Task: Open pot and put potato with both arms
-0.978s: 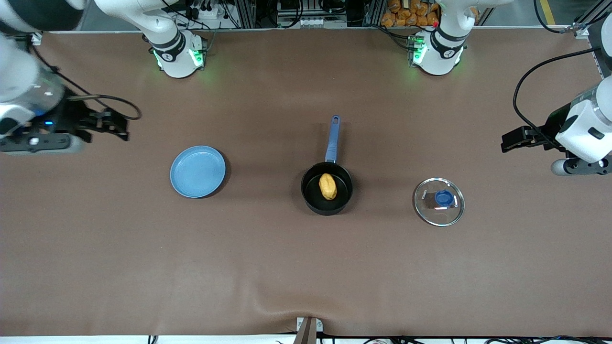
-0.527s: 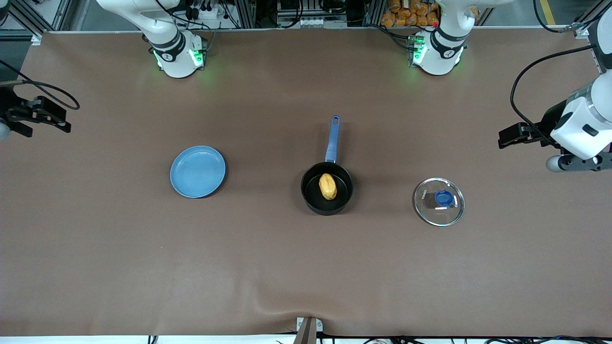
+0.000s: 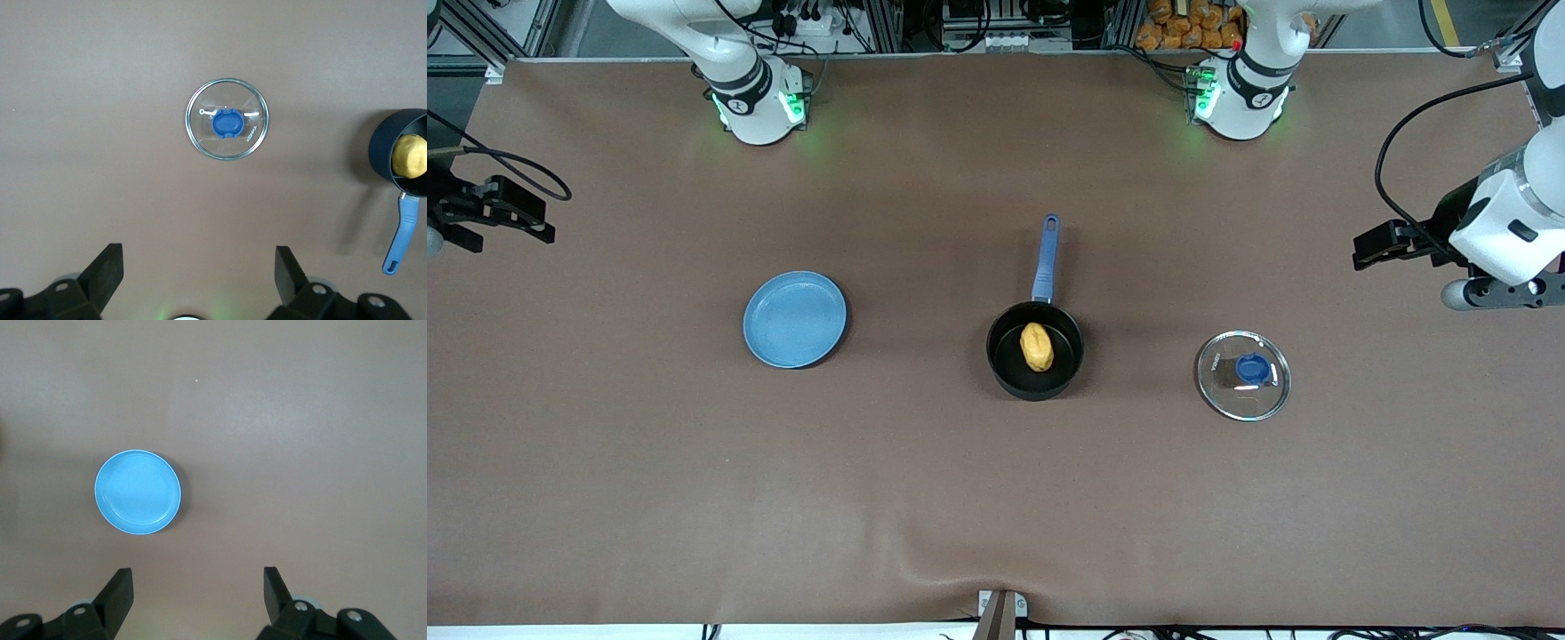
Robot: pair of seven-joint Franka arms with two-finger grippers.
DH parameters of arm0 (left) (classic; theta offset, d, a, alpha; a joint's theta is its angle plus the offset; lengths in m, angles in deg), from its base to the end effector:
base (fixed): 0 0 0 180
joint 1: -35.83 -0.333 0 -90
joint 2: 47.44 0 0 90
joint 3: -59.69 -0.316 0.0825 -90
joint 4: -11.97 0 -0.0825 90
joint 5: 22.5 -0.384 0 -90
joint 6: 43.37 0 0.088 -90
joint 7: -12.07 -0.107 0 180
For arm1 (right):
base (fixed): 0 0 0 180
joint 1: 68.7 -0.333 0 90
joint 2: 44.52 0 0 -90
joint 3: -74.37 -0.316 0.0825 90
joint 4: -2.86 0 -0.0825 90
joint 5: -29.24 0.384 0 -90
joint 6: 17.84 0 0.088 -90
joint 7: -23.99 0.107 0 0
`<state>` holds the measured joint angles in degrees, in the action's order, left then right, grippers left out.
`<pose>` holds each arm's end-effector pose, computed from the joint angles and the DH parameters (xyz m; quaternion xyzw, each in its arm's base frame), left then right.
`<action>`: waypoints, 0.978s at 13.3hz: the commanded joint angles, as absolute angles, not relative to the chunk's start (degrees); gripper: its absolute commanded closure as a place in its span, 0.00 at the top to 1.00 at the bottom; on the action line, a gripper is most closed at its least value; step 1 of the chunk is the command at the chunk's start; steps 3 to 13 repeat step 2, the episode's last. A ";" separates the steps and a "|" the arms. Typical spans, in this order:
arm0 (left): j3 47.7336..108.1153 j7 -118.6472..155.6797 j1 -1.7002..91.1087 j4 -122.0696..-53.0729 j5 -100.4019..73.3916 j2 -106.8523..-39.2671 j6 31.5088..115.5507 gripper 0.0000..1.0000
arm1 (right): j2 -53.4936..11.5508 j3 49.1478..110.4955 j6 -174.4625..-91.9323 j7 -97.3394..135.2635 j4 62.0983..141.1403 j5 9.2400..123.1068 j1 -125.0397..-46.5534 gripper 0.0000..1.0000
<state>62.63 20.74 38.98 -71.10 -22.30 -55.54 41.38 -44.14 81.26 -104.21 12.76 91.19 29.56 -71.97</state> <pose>0.5841 -0.0605 0.5928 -0.9982 -0.0225 0.0561 0.0019 0.5491 -0.0339 0.6291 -0.9976 -0.0665 0.0199 0.0050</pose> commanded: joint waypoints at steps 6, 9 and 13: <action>62.67 20.24 39.08 -71.97 -22.76 -54.64 42.06 1.00 | -45.14 81.14 -102.05 11.87 90.23 28.62 -71.69 0.88; 62.67 20.24 39.08 -71.97 -22.76 -54.64 42.06 1.00 | -45.14 81.14 -102.05 11.87 90.23 28.62 -71.69 0.88; 62.67 20.24 39.08 -71.97 -22.76 -54.64 42.06 1.00 | -45.14 81.14 -102.05 11.87 90.23 28.62 -71.69 0.88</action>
